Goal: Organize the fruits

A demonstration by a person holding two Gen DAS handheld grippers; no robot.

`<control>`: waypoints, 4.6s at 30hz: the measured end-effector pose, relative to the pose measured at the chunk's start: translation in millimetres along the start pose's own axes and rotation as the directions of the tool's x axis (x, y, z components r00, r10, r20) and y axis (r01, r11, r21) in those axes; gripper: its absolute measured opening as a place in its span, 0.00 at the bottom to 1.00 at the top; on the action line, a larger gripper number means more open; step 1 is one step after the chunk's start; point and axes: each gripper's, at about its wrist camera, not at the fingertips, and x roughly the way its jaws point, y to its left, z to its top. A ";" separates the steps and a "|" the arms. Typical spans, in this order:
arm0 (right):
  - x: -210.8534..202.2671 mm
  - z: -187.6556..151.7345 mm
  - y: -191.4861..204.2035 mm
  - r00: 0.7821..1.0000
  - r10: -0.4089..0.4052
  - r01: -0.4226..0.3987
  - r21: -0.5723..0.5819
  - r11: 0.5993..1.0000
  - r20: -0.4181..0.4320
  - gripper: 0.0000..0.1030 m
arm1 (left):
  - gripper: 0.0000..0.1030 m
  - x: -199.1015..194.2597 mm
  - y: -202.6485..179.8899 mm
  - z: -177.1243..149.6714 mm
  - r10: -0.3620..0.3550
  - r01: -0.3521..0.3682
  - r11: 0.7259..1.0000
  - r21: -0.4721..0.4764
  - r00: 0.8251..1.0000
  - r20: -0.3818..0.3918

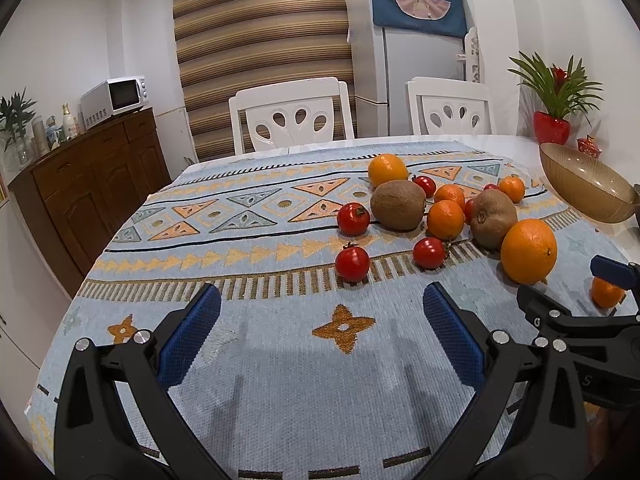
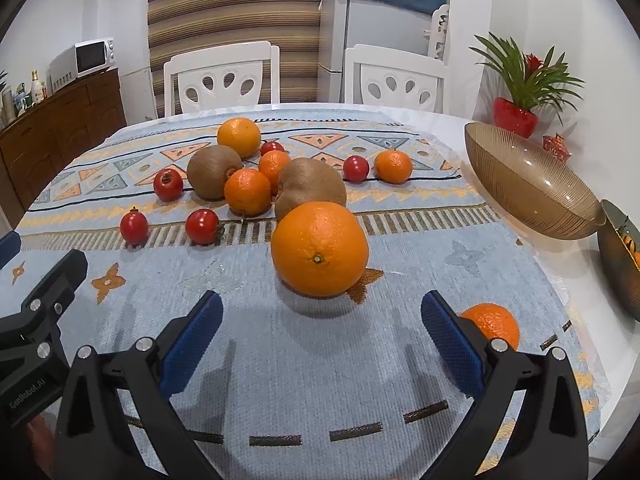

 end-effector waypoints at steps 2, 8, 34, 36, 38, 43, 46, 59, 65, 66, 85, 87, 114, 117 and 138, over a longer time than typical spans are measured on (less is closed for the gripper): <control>-1.0 0.0 1.4 1.000 -0.007 0.007 -0.004 1.000 0.007 0.95 | 0.97 0.4 0.1 0.3 0.001 -0.001 1.000 -0.001 1.000 -0.001; 0.1 0.5 0.2 1.000 0.005 -0.005 -0.004 1.000 -0.001 0.95 | 0.97 1.3 1.4 0.6 0.003 -0.003 1.000 -0.007 1.000 -0.005; 2.1 0.2 1.7 1.000 0.006 -0.007 -0.011 1.000 -0.012 0.95 | 0.97 -0.3 3.3 0.5 -0.002 0.002 1.000 -0.015 1.000 -0.004; 2.4 0.1 1.5 1.000 0.007 -0.007 -0.011 1.000 -0.012 0.95 | 0.97 -0.3 3.3 0.6 -0.002 0.002 1.000 -0.015 1.000 -0.005; 2.4 0.2 1.5 1.000 0.007 -0.007 -0.011 1.000 -0.013 0.95 | 0.97 -0.4 3.4 0.5 -0.002 0.002 1.000 -0.015 1.000 -0.005; 2.7 0.3 1.6 1.000 0.007 -0.007 -0.011 1.000 -0.012 0.95 | 0.97 -0.4 3.5 0.5 -0.002 0.002 1.000 -0.015 1.000 -0.005; 2.7 0.3 1.6 1.000 0.008 -0.008 -0.010 1.000 -0.012 0.95 | 0.97 -0.6 3.8 0.5 -0.003 0.003 1.000 -0.016 1.000 -0.004; 2.9 0.5 1.5 1.000 0.008 -0.008 -0.009 1.000 -0.009 0.95 | 0.97 -1.2 4.2 0.7 -0.005 0.005 1.000 -0.017 1.000 -0.003; 2.4 0.5 0.9 1.000 0.009 -0.009 -0.005 1.000 -0.009 0.95 | 0.97 -1.3 4.6 0.6 -0.006 0.006 1.000 -0.017 1.000 -0.003; 2.4 0.5 0.9 1.000 0.009 -0.009 -0.004 1.000 -0.009 0.95 | 0.97 -1.1 4.8 0.5 -0.005 0.005 1.000 -0.017 1.000 -0.003; 1.5 0.9 -1.9 1.000 0.013 -0.013 0.007 1.000 -0.007 0.95 | 0.97 -2.7 3.2 -0.1 -0.011 0.011 1.000 -0.017 1.000 -0.003; 1.4 1.0 -2.1 1.000 0.014 -0.014 0.008 1.000 -0.007 0.95 | 0.97 -3.3 1.1 -0.2 -0.011 0.011 1.000 -0.016 1.000 -0.003; -8.6 3.3 -18.6 0.998 0.043 -0.043 -0.002 0.999 -0.044 0.95 | 0.97 2.1 13.9 10.4 -0.179 0.172 0.983 -0.058 0.971 -0.156; -30.1 6.9 -45.2 0.998 0.054 -0.054 -0.015 0.998 -0.036 0.95 | 0.97 -3.5 28.7 26.8 -0.250 0.245 0.968 -0.051 0.944 -0.215; -9.6 -12.5 -117.5 0.957 0.179 -0.176 0.037 0.984 -0.228 0.67 | 0.64 107.8 8.7 41.2 -0.378 0.415 0.909 -0.030 0.792 -0.480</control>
